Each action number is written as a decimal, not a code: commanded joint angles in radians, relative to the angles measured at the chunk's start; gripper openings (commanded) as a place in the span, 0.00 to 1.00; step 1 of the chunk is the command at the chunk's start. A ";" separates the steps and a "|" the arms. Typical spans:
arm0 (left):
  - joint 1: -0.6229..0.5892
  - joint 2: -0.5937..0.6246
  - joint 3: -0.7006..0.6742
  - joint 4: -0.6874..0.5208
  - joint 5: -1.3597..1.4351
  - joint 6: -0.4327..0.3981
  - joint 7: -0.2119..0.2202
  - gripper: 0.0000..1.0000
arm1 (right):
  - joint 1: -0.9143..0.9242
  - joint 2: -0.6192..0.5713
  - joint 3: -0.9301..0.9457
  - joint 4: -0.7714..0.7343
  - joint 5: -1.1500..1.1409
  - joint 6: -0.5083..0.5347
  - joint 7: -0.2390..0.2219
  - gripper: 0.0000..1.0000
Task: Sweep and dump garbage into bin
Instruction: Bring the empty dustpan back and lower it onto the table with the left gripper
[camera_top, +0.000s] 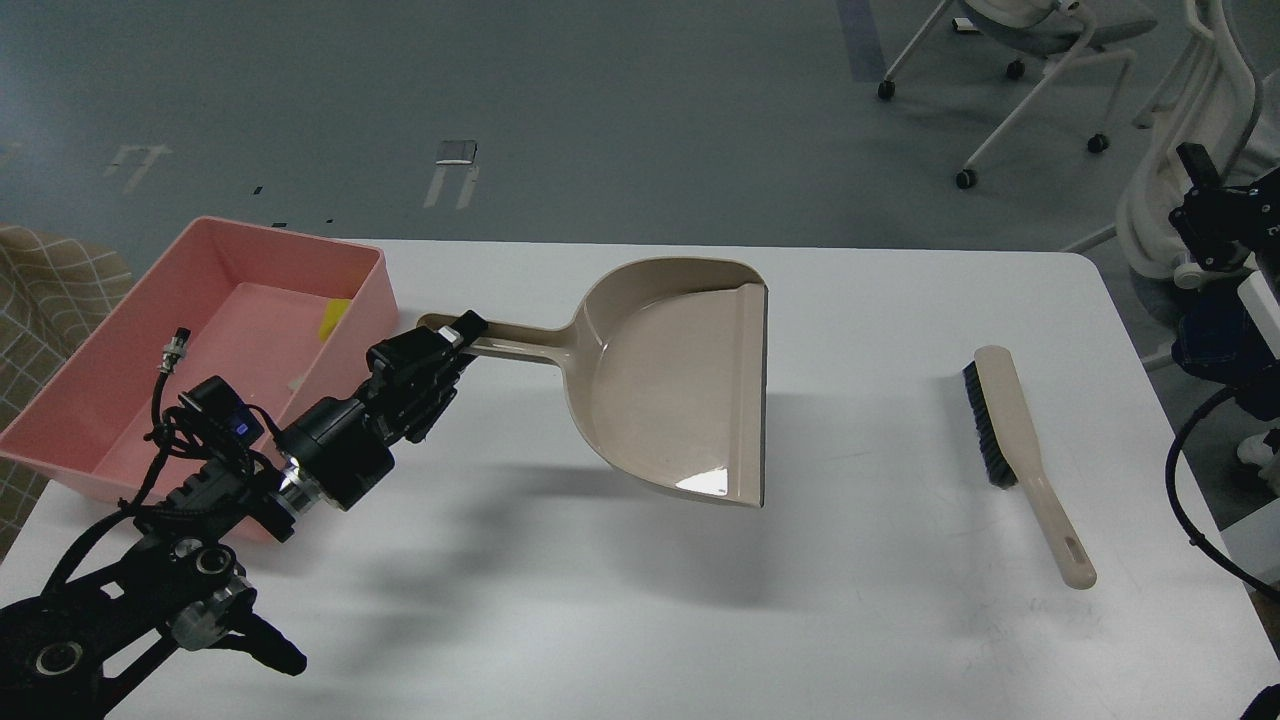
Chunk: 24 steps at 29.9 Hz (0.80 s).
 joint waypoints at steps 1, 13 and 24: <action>-0.028 -0.042 0.033 0.072 0.002 0.002 0.034 0.14 | -0.001 0.000 0.000 -0.002 0.000 0.000 0.000 1.00; -0.094 -0.120 0.111 0.260 0.002 0.013 0.051 0.14 | -0.004 -0.002 0.000 -0.005 0.000 0.000 0.000 1.00; -0.143 -0.165 0.137 0.340 0.000 0.013 0.049 0.55 | -0.010 -0.002 0.000 -0.005 0.000 0.000 0.000 1.00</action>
